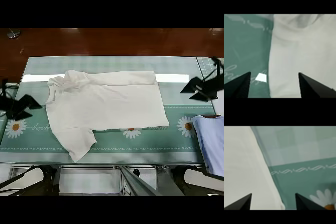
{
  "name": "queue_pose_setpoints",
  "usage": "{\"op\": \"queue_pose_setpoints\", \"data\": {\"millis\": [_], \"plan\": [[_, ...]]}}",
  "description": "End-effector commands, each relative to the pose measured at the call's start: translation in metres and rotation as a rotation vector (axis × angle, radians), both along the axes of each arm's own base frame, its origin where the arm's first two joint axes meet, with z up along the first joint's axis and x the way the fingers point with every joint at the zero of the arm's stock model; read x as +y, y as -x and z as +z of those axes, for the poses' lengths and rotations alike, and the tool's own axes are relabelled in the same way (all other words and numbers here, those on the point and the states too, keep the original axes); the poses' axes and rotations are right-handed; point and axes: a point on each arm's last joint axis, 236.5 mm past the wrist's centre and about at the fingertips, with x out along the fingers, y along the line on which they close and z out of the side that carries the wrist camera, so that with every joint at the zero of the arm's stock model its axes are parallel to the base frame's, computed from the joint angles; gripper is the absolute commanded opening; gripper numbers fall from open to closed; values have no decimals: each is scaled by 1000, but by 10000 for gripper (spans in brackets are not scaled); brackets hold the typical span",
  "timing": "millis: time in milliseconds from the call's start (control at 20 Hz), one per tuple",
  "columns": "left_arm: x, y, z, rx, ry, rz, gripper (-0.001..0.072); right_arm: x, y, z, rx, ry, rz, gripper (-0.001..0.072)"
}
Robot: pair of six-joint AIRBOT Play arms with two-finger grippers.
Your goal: Fold the shirts.
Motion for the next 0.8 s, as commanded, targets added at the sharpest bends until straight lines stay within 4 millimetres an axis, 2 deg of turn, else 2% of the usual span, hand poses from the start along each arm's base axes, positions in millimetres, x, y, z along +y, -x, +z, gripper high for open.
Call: {"op": "queue_pose_setpoints", "data": {"millis": [0, 50, 150, 300, 500, 600, 650, 700, 750], "plan": [[-23, 48, -14, -24, 214, 167, 700, 48, 42, -17, -153, -174, -51, 621], [-32, 61, -25, 13, 242, 185, 699, 61, 51, -21, -183, -209, -63, 621], [-54, 70, -35, 24, 310, 164, 700, 78, 71, -30, -188, -256, -67, 621], [-78, 59, -37, -56, 389, 170, 700, 87, 90, -42, -151, -273, -65, 621], [-100, 70, -57, -30, 379, 116, 700, 91, 91, -42, -145, -297, -76, 621], [-107, 68, -59, -48, 361, 70, 699, 93, 86, -37, -162, -318, -93, 621], [-109, 64, -60, -57, 350, 65, 658, 90, 83, -36, -172, -302, -96, 620], [-108, 62, -62, -66, 335, 61, 316, 83, 80, -36, -173, -272, -105, 620], [-109, 58, -61, -79, 332, 61, 57, 73, 77, -36, -168, -227, -115, 620]]}}
